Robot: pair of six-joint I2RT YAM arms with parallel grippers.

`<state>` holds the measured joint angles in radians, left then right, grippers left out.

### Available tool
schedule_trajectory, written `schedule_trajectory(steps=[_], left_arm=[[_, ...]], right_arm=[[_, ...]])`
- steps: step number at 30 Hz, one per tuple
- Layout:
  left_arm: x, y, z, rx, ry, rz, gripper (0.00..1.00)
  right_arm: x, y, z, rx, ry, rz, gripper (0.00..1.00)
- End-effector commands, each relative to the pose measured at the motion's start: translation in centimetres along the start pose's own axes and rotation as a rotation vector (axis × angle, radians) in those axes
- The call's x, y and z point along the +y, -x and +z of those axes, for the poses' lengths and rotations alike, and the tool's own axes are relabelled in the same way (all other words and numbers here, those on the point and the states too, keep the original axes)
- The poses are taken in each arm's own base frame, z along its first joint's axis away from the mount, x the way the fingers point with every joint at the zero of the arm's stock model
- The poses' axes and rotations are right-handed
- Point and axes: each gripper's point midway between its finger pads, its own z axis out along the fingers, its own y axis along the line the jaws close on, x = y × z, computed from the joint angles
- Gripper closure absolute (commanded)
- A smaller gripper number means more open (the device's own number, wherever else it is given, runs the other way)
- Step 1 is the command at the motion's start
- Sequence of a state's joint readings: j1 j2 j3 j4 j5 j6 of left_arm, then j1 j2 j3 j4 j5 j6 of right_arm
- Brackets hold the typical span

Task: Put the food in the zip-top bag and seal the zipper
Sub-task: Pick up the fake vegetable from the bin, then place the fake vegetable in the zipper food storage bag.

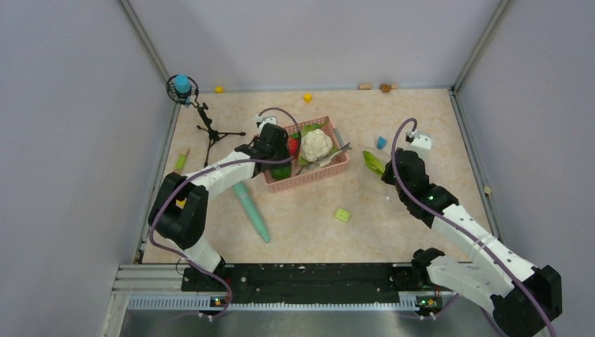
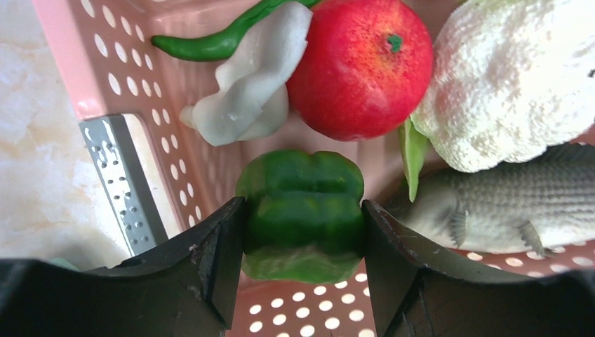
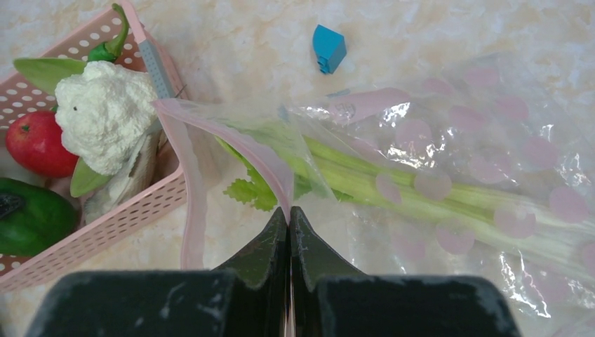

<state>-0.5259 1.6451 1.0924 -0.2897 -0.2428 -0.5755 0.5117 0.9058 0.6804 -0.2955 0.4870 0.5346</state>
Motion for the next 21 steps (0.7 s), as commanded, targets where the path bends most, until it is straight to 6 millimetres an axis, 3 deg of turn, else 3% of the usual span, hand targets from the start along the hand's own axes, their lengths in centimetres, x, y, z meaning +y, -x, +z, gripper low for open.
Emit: schedule_trajectory(steps=[1, 5, 13, 21], left_arm=[[-4.0, 4.4, -4.8, -0.132, -0.189, -0.002, 0.74], [-7.9, 5.5, -9.2, -0.231, -0.402, 0.068, 0.78], [-17.1, 5.1, -20.0, -0.376, -0.931, 0.209, 0.81], [-21.9, 4.6, -25.1, -0.402, -1.187, 0.234, 0.84]], right_arm=[[0.9, 2.0, -0.9, -0.054, 0.057, 0.038, 1.00], [1.8, 2.3, -1.6, -0.021, 0.096, 0.036, 1.00], [3.8, 3.8, -3.5, 0.066, 0.157, 0.043, 1.00], [5.0, 4.6, -4.3, 0.068, 0.208, 0.098, 1.00]])
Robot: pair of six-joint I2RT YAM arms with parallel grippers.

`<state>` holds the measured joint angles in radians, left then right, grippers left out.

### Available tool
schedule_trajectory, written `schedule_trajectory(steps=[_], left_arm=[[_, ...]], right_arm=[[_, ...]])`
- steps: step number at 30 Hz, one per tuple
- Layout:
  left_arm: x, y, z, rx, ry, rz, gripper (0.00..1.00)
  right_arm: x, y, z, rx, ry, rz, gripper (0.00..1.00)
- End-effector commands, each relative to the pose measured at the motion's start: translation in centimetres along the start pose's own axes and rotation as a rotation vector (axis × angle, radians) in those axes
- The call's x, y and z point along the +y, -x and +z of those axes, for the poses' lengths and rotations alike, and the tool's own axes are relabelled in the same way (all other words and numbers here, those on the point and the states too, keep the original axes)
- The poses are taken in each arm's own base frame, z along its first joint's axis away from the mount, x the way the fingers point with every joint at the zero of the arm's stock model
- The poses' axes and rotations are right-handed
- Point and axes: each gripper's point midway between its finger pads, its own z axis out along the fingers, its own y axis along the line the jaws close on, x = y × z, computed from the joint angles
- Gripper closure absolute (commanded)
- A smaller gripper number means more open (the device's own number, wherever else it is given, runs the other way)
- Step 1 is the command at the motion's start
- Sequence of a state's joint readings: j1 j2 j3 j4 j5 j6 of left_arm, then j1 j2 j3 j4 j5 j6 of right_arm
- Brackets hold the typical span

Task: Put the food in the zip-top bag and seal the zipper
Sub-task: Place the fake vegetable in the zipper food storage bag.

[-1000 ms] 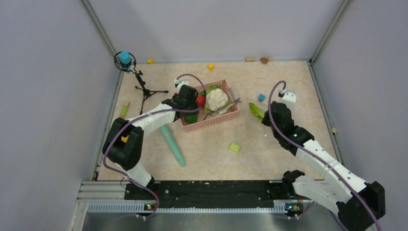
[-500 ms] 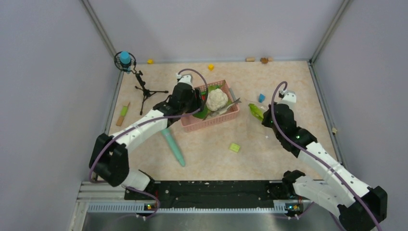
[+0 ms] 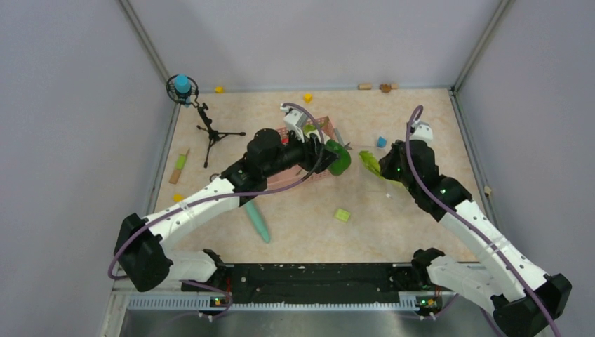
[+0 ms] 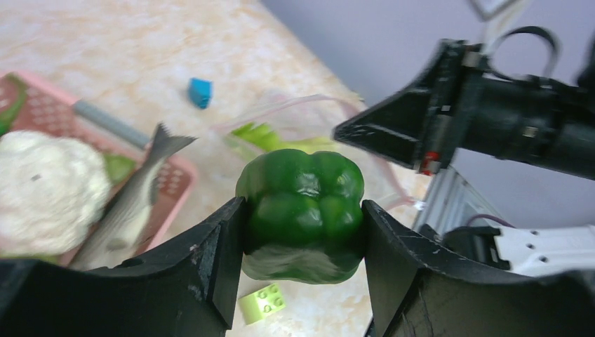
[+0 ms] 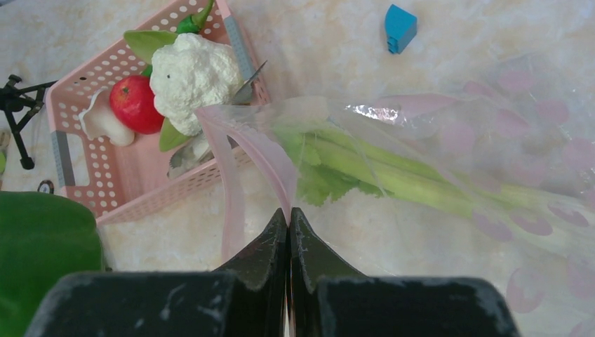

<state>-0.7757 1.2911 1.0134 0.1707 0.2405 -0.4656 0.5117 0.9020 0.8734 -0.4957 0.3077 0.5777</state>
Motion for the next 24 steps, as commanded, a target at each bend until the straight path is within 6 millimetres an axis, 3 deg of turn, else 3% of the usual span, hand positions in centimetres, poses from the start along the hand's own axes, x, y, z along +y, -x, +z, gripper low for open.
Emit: schedule_trajectory(steps=[1, 10, 14, 19, 24], left_arm=[[-5.4, 3.4, 0.6, -0.112, -0.227, 0.029, 0.85], [-5.8, 1.9, 3.2, -0.114, -0.282, -0.056, 0.86], [-5.7, 1.2, 4.1, -0.109, -0.297, -0.081, 0.86], [-5.8, 0.3, 4.8, -0.081, -0.314, -0.096, 0.86], [-6.0, 0.0, 5.5, -0.073, -0.313, -0.062, 0.85]], right_arm=[[1.8, 2.2, -0.9, -0.034, 0.067, 0.052, 1.00], [3.4, 3.5, -2.0, -0.124, 0.180, 0.188, 1.00], [4.0, 4.4, -3.6, -0.174, 0.244, 0.249, 1.00], [4.5, 5.3, -5.0, -0.215, 0.303, 0.277, 1.00], [4.8, 5.5, -5.1, -0.209, 0.312, 0.277, 1.00]])
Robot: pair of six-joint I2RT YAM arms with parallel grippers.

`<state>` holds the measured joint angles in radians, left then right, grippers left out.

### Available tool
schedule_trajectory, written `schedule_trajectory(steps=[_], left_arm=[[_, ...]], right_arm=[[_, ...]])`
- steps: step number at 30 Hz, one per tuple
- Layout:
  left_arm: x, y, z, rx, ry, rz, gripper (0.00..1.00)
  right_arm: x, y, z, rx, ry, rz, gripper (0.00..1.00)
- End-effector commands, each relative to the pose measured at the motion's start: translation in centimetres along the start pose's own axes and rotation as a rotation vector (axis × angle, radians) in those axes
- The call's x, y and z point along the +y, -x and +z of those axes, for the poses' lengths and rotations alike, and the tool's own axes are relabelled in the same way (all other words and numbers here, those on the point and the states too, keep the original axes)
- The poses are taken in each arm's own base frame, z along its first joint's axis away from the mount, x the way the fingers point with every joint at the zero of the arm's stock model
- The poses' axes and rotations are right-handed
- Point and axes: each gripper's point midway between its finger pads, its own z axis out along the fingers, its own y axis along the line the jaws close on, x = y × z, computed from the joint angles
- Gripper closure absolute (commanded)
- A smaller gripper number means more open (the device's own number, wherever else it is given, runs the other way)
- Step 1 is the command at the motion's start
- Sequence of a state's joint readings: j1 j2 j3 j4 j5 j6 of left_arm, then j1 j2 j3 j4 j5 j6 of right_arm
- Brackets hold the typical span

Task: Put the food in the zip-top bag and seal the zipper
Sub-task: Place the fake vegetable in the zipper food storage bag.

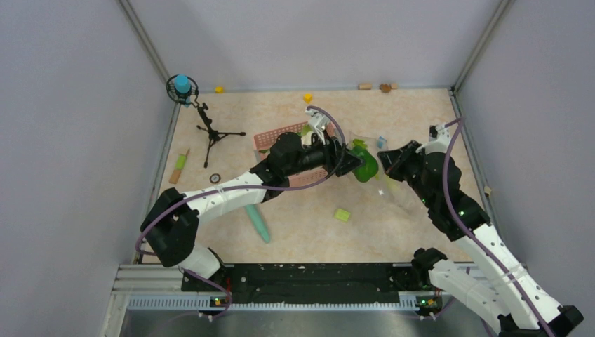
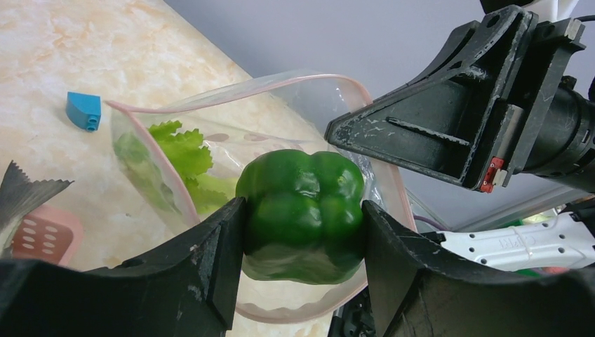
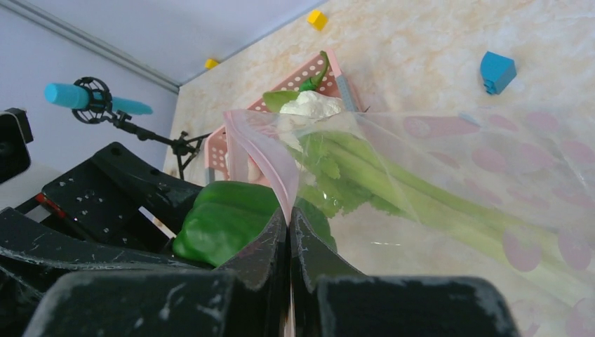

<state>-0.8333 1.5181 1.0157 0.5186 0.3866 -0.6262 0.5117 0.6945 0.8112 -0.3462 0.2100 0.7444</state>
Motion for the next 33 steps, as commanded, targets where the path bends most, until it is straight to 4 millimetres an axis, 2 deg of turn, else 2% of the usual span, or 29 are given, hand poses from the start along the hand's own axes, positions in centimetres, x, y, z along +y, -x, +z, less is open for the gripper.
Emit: schedule_trajectory(steps=[1, 5, 8, 9, 11, 13, 15, 19, 25, 28, 30, 33], left_arm=[[-2.4, 2.5, 1.2, -0.063, -0.073, 0.080, 0.84], [-1.3, 1.7, 1.9, -0.026, -0.021, 0.105, 0.83], [-1.4, 1.1, 1.9, -0.005, -0.026, 0.117, 0.76], [-1.4, 1.0, 1.9, -0.002, -0.023, 0.118, 0.71], [-1.3, 0.6, 1.9, 0.006, -0.022, 0.116, 0.46], [-1.4, 0.3, 2.0, 0.016, -0.028, 0.108, 0.30], [-1.4, 0.0, 2.0, 0.029, -0.035, 0.099, 0.19], [-2.4, 0.0, 1.7, 0.041, -0.076, 0.107, 0.06], [-3.7, 0.4, 1.4, 0.046, -0.122, 0.116, 0.03], [-4.1, 1.6, 0.4, 0.025, -0.095, 0.165, 0.03], [-3.8, 2.5, -0.6, 0.003, -0.035, 0.194, 0.03], [-1.4, 3.4, -2.6, -0.041, 0.146, 0.213, 0.03]], right_arm=[[1.7, 1.4, -0.1, -0.037, 0.065, 0.041, 1.00], [2.0, 1.7, -0.3, -0.050, 0.078, 0.051, 1.00], [1.7, 2.2, -0.6, -0.070, 0.059, 0.038, 1.00], [1.6, 2.4, -0.7, -0.077, 0.050, 0.035, 1.00], [1.5, 2.5, -0.8, -0.081, 0.047, 0.029, 1.00], [1.5, 2.5, -0.9, -0.085, 0.055, 0.018, 1.00], [1.6, 2.7, -1.0, -0.090, 0.058, 0.000, 1.00], [1.6, 2.9, -1.1, -0.090, 0.054, -0.016, 1.00], [2.2, 3.5, -1.1, -0.082, 0.061, -0.055, 1.00], [1.9, 3.7, -1.3, -0.088, 0.044, -0.075, 1.00], [1.3, 3.8, -1.2, -0.098, 0.016, -0.084, 1.00], [0.4, 3.8, -1.2, -0.110, -0.020, -0.101, 1.00]])
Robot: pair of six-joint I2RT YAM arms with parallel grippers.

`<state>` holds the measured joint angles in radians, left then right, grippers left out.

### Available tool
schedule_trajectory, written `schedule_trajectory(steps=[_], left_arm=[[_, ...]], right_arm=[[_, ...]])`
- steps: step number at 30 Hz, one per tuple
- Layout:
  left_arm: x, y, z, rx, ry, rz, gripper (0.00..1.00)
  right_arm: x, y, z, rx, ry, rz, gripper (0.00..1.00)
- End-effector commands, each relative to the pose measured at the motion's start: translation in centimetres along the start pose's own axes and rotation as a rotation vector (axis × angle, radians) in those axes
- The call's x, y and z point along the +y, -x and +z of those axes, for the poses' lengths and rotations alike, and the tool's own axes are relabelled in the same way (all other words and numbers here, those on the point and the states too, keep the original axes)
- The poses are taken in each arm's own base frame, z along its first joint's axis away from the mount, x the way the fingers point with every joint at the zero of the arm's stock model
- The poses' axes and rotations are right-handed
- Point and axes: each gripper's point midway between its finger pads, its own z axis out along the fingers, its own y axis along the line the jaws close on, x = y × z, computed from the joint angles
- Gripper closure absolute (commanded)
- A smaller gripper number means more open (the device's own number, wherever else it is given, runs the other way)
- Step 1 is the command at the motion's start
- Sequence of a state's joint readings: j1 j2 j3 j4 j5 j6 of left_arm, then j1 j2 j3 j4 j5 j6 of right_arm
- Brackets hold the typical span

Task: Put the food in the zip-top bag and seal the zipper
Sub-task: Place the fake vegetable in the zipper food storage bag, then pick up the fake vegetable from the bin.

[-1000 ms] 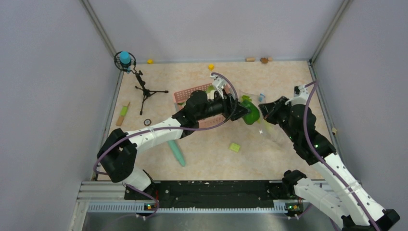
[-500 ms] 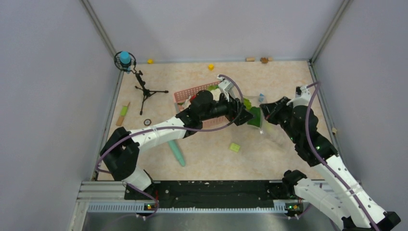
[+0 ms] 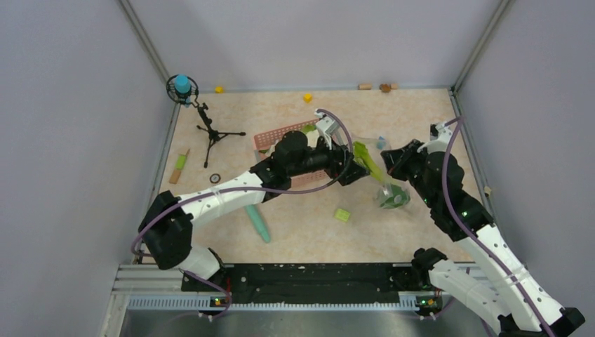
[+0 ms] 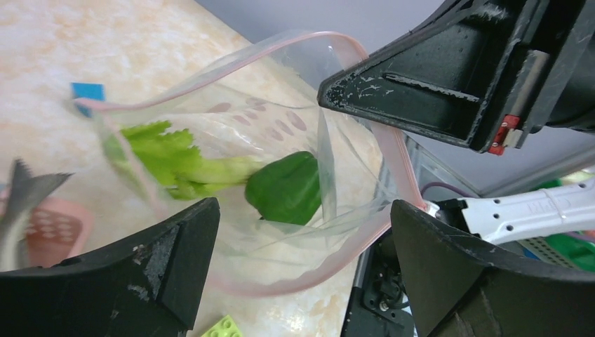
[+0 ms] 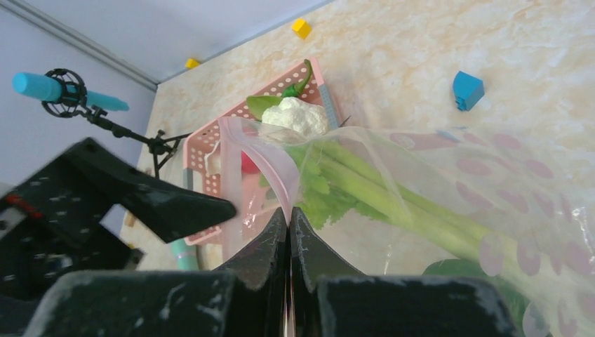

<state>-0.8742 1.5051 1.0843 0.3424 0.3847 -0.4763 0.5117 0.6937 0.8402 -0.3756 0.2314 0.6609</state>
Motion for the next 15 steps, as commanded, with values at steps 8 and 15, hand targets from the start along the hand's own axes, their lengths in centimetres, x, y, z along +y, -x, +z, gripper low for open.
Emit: schedule_trajectory(steps=[8, 15], left_arm=[[10.0, 3.7, -10.4, -0.183, 0.717, 0.029, 0.03], [18.1, 2.2, -14.4, -0.154, 0.890, -0.156, 0.03]], right_arm=[[-1.7, 3.8, -1.0, -0.155, -0.102, -0.048, 1.00], [-2.5, 3.6, -0.6, -0.154, -0.143, -0.077, 1.00]])
